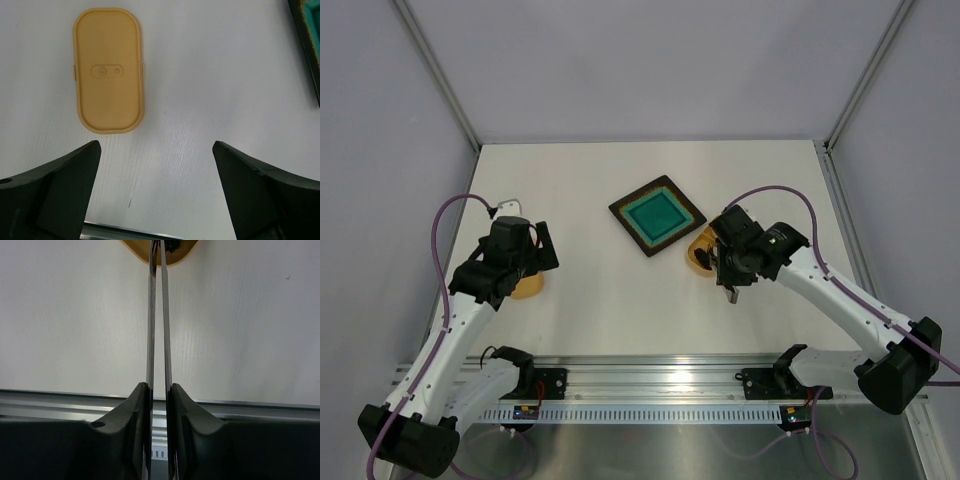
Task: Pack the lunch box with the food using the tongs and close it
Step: Adjust the fake food in the packing box.
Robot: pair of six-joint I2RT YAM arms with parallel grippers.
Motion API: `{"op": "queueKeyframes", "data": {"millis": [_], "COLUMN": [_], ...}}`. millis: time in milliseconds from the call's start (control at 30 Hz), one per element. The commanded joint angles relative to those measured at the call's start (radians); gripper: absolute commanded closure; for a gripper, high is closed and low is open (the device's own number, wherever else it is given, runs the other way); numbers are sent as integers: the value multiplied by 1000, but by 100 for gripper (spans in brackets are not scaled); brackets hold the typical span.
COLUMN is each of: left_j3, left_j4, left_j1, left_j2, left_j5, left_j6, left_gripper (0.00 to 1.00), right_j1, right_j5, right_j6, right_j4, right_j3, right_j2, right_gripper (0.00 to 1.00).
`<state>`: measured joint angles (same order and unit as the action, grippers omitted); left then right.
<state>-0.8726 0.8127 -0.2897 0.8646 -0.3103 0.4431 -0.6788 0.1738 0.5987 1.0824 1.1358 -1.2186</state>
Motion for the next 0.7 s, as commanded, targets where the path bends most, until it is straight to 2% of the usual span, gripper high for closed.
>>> {"op": "queueKeyframes", "data": {"millis": [0,300,533,667], "left_j3": [1,-2,-3,-9], "left_j4": [-35,-35,-40,-38], "left_j1": [-2,0,0,0], "left_j2": [-19,-16,-10,-10], "left_j5": [0,-4,2,0], "left_j6": [3,0,3,5], "left_gripper": [1,1,1,1], "right_j1": [-8,-8,-16,-18], "right_j5": [50,69,-123,-165], "right_j6": [-11,-22,-94,-112], "right_j4": [-24,-25,-91,-121], "right_j3": [39,42,38,54], "right_j2": [-13,-52,-58,-42], "right_gripper": [88,89,90,91]}}
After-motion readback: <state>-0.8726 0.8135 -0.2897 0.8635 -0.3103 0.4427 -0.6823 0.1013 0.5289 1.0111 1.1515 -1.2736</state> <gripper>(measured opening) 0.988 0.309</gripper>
